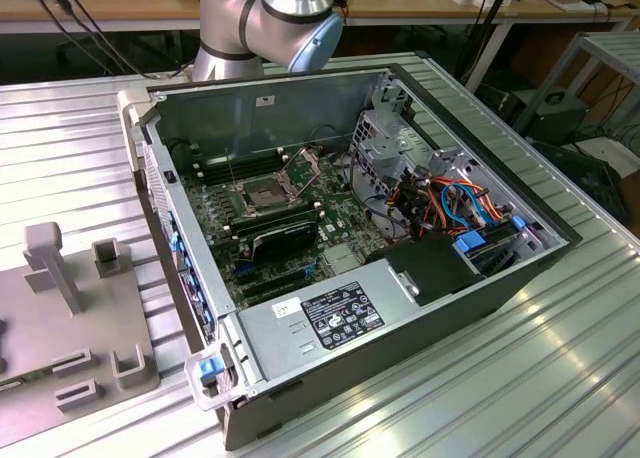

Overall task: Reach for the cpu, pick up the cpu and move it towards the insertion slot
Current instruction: 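Reach for the cpu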

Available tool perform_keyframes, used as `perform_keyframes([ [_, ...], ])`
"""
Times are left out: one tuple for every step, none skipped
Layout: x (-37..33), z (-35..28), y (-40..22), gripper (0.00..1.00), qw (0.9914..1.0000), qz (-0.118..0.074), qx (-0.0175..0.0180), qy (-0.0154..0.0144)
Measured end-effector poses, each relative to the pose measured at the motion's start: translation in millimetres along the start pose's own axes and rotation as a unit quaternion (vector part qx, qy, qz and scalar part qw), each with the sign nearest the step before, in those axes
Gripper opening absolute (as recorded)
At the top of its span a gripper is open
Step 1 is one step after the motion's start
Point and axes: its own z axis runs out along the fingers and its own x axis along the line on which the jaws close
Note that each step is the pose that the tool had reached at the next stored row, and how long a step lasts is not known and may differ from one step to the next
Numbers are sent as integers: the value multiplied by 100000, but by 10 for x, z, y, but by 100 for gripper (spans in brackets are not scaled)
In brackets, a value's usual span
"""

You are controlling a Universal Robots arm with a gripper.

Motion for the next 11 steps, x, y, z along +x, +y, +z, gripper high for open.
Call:
perform_keyframes([
  [16, 1, -5, 11, 100000, 1, 2, 3],
  [56, 3, -19, 11, 100000, -4, 4, 4],
  [104, 7, -39, 11, 100000, -1, 0, -2],
  [133, 9, -50, 11, 100000, 3, 2, 4],
  [153, 11, -58, 11, 100000, 1, 3, 4],
  [165, 12, -62, 11, 100000, 0, 2, 5],
  [179, 14, -68, 11, 100000, -10, -2, 4],
  [184, 16, -70, 11, 100000, -10, -3, 7],
  [194, 17, -72, 11, 100000, 1, 5, 26],
  [208, 20, -74, 11, 100000, 6, 5, 36],
  [218, 21, -77, 11, 100000, 2, 4, 46],
])
